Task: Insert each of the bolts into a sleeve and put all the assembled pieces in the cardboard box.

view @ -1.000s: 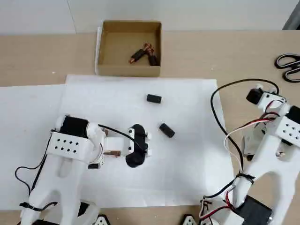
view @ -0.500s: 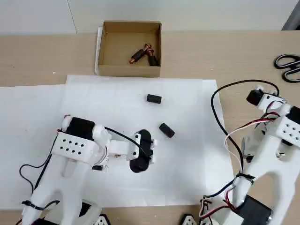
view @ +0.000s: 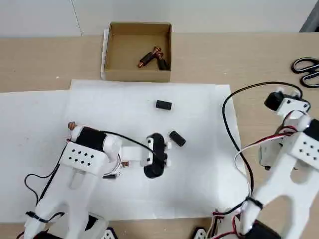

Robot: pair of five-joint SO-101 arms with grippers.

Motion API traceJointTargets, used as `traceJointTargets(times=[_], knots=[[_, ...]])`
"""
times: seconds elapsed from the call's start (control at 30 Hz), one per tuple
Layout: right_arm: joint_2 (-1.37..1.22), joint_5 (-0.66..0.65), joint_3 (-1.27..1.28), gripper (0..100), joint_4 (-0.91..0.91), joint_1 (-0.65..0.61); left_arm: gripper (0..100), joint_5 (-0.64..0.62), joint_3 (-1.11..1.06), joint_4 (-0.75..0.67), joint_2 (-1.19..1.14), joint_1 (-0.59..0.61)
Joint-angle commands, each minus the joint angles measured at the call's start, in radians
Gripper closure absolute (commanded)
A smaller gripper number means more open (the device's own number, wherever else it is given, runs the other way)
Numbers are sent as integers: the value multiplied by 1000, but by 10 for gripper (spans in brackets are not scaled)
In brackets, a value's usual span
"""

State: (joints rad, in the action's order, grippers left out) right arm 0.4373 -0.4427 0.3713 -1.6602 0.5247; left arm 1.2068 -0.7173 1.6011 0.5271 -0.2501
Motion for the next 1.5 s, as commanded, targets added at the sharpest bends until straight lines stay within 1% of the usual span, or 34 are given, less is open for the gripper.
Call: traceJointTargets(times=[0.0,0.17,0.27,0.43,0.83,1.0,1.17,1.33,1.47], knots=[[73,-11,44,995,-7,10,878,23,1,-12,2,2],[128,-11,160,995,2,10,879,29,2,-21,2,3],[163,-11,186,995,2,10,878,51,-12,-60,0,3],[202,-11,190,995,1,10,878,51,-68,-161,0,2],[211,-6,192,995,-7,10,878,55,-77,-235,-6,3],[211,-6,192,995,-7,10,877,55,-58,-256,-160,5],[211,-8,192,995,-7,10,878,49,65,-190,-304,6],[211,-6,192,995,-7,10,878,55,148,-196,-381,71],[211,-6,192,995,-7,10,878,71,193,-192,-465,98]])
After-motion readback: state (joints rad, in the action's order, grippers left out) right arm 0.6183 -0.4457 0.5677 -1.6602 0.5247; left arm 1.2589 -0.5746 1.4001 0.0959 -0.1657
